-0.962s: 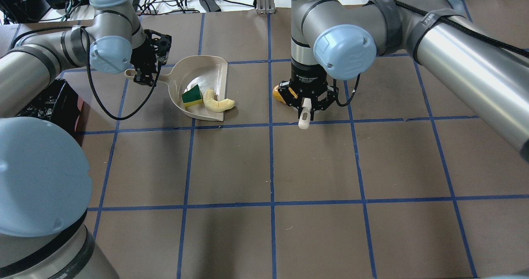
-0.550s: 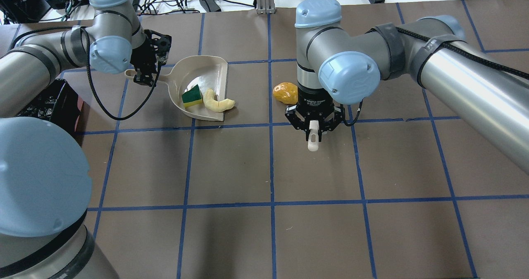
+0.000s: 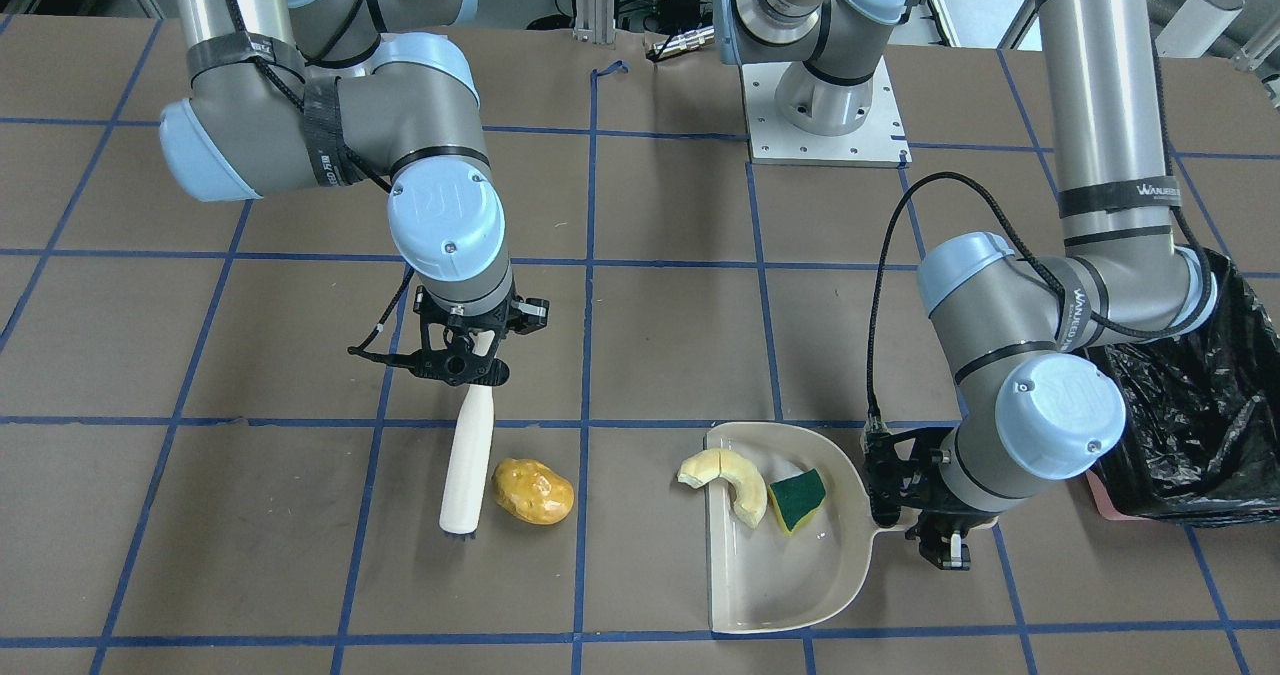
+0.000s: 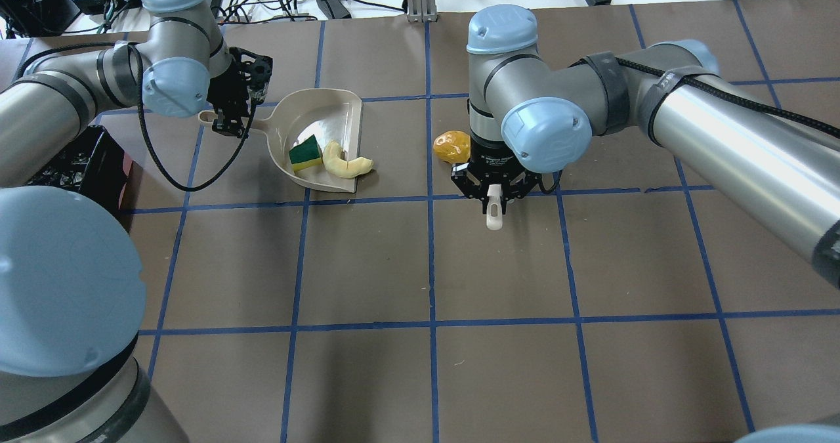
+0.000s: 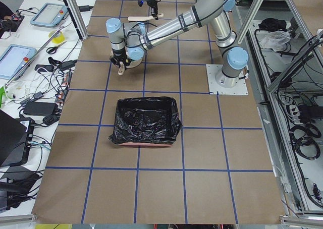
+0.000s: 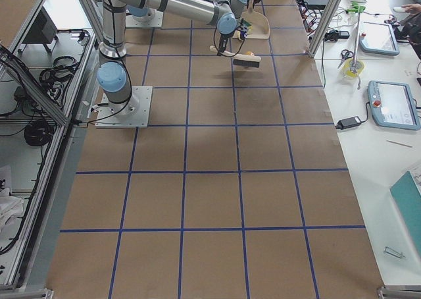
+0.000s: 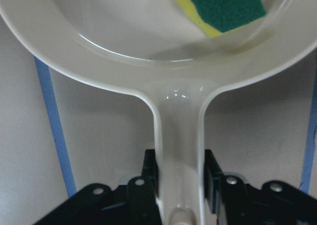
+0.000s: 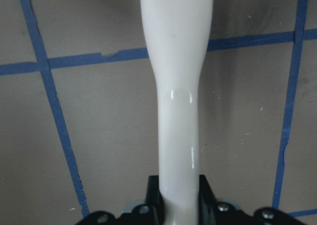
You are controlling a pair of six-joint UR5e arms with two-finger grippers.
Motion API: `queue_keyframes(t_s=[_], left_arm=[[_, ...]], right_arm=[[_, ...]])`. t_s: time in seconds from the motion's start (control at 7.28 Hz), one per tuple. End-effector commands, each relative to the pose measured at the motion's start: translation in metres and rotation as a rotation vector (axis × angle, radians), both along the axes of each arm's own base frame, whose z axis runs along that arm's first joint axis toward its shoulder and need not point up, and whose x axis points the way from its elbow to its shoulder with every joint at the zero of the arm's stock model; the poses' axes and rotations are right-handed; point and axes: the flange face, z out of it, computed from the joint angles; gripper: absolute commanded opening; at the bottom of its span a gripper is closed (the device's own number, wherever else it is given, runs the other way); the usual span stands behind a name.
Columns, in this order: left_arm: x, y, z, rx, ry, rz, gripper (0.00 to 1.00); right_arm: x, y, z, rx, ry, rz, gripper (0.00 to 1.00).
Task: Sweep and dump trash into bin
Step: 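Move the brush with the right gripper behind the yellow potato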
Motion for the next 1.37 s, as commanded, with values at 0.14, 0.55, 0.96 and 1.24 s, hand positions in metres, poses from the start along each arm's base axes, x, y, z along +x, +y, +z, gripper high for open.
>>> queue_keyframes(t_s=[0.14,0.55,0.96,1.24], left_arm=[[0.000,0.000,0.000,0.000,0.000,0.000,0.02],[0.000,0.000,0.000,0.000,0.000,0.000,0.02],[0.000,0.000,0.001,-0.003,0.000,0.000,0.02],[0.000,0.000,0.001,-0.002,0.000,0.000,0.02]], right_arm=[[-0.007,-0.011,-0.013,0.004,-0.003,-0.032,0.00],[0.018,-0.021,-0.014,-0.063,-0.016,-0.072,0.00],[0.052,-0.017,-0.025,-0.055,-0.031,-0.068,0.00],[0.090,-0.025,-0.034,-0.060,-0.053,-0.100,0.00]])
